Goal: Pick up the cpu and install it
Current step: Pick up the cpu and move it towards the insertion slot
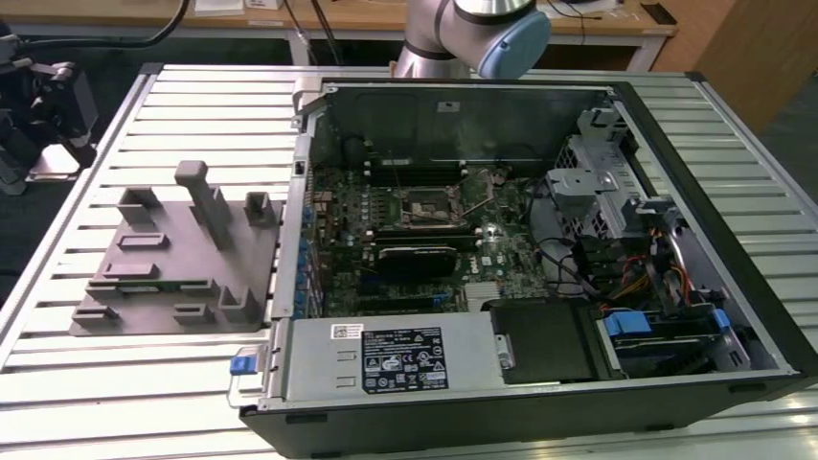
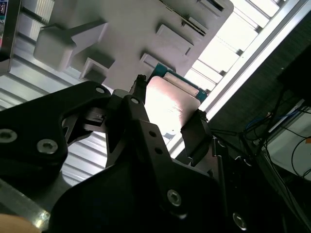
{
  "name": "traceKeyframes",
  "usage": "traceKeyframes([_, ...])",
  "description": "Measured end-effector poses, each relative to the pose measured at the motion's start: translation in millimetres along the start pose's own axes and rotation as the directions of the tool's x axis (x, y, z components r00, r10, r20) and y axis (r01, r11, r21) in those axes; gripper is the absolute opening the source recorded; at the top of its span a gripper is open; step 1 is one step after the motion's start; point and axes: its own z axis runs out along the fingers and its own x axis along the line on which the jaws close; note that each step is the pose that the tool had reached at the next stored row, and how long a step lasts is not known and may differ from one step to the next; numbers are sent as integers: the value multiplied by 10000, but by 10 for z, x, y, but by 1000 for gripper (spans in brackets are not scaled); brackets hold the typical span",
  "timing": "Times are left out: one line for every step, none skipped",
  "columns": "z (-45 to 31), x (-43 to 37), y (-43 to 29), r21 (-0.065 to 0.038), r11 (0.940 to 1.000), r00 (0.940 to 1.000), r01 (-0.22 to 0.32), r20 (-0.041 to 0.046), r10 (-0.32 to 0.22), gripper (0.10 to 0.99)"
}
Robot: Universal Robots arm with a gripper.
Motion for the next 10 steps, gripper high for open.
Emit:
traceKeyframes([-15,-1,2,2,10000,10000,1,4,-1,541])
traceKeyframes([-29,-1,4,4,10000,10000,1,8,-1,541])
traceKeyframes([-44,-2,5,6,10000,10000,1,13,-1,541])
traceKeyframes([-58,-2,7,8,10000,10000,2,16,-2,541])
traceKeyframes([-72,-3,8,8,10000,10000,2,20,-2,541])
traceKeyframes([-86,-3,10,9,10000,10000,2,24,-2,541])
traceKeyframes([-99,-4,11,9,10000,10000,2,29,-2,541])
traceKeyframes([-113,-4,13,10,10000,10000,2,32,-2,541])
traceKeyframes([-128,-5,14,11,10000,10000,2,36,-2,541])
traceKeyframes([-143,-5,16,12,10000,10000,3,38,-3,541])
